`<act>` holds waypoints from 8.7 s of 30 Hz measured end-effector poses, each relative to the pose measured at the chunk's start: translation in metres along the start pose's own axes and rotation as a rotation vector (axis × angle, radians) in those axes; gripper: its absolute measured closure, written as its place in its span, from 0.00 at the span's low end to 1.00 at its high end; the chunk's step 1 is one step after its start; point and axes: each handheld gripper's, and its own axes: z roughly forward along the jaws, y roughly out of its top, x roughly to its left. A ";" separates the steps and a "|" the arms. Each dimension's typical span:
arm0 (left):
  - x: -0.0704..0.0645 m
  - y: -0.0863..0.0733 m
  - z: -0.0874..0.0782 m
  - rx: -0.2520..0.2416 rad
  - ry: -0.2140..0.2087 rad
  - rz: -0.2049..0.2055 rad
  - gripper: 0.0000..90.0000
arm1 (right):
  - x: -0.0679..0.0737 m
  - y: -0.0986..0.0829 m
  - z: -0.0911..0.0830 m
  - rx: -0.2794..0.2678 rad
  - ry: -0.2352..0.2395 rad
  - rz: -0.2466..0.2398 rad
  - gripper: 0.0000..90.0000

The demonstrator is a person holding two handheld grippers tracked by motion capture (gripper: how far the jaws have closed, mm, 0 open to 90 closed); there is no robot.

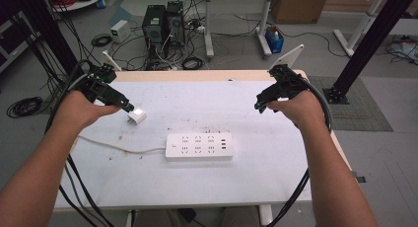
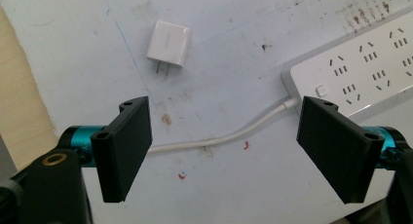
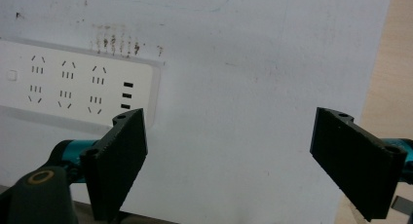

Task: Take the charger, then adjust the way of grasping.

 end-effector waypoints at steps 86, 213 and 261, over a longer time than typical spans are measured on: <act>0.072 0.003 0.186 -0.056 -0.073 0.219 0.24 | 0.031 -0.031 -0.004 0.026 -0.019 -0.177 0.14; -0.067 -0.033 0.028 -0.534 -0.461 0.673 0.47 | 0.091 -0.016 0.011 -0.035 0.564 -0.112 0.14; -0.123 -0.017 0.051 -0.503 -0.519 0.784 0.47 | 0.119 -0.002 0.057 0.077 0.824 -0.029 0.40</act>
